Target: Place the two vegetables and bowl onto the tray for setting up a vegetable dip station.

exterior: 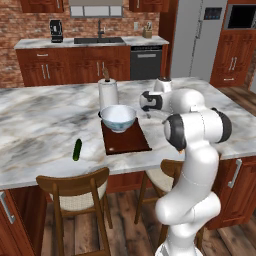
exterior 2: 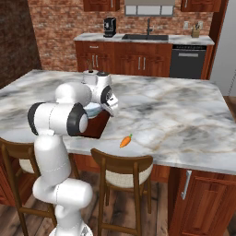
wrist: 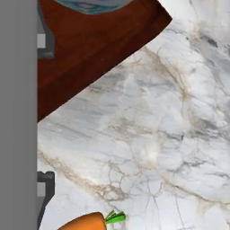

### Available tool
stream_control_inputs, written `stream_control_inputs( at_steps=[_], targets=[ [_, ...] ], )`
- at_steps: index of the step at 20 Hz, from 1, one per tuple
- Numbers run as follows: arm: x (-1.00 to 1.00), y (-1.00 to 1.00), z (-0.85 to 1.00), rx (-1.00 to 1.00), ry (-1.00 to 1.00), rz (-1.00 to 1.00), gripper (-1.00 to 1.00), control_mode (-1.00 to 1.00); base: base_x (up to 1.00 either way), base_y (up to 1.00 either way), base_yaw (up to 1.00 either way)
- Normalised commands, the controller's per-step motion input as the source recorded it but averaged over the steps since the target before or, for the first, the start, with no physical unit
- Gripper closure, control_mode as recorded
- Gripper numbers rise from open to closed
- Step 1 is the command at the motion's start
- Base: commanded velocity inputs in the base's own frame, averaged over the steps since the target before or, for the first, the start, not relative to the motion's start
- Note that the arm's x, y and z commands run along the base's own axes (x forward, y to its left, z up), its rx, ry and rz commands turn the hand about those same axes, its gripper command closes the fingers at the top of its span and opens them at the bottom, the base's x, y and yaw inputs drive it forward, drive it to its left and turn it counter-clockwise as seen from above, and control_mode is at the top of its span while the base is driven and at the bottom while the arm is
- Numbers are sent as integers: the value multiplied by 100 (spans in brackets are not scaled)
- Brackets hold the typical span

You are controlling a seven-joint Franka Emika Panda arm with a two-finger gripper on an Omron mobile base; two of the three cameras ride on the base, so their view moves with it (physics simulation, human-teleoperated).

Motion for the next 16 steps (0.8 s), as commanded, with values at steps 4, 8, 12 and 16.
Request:
stream_control_inputs(
  at_steps=[4, 8, 12, 16],
  targets=[
    [-26, -37, 0, 0, 0, 30, -100, -100, 0, 0, 0],
    [-12, -28, -9, 0, 0, 30, -100, -100, 0, 0, 0],
    [4, -24, -16, 0, 0, 26, -100, -100, 0, 0, 0],
    [6, -21, -22, 0, 1, 20, -100, -100, 0, 0, 0]
  ],
)
